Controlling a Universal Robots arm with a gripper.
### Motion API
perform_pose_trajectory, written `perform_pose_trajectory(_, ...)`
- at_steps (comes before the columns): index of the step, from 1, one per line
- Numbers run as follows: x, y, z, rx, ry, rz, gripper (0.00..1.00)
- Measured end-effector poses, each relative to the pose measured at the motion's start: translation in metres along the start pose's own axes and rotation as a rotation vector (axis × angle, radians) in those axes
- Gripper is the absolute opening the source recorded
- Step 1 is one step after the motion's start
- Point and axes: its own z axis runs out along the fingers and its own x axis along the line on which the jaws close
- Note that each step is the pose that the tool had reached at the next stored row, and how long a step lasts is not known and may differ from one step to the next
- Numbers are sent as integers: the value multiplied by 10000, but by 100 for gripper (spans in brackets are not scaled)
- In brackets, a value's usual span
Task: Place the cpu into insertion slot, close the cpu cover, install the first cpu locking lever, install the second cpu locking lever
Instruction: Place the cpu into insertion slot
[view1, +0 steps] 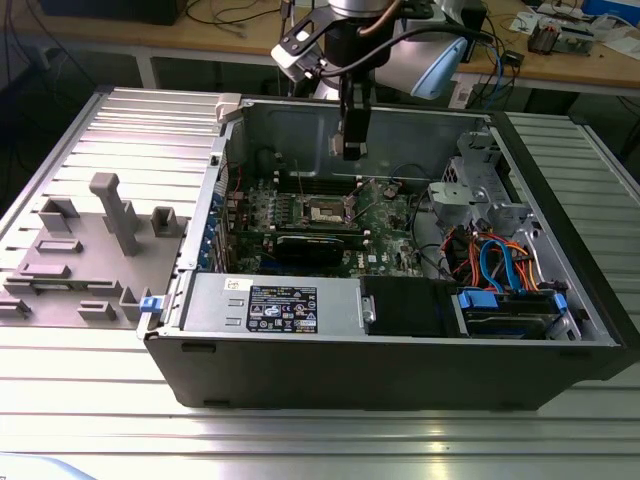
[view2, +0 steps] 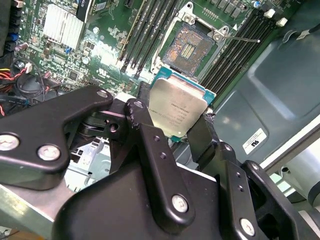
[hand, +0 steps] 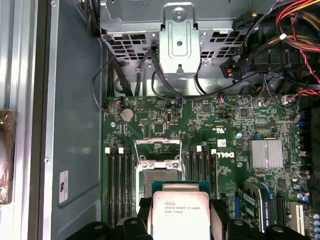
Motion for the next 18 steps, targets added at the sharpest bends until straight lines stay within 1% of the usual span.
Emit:
perform_pose_trajectory(15,0,0,1,0,-4,55,54)
perform_pose_trajectory(18,0,0,3,1,-10,158,54)
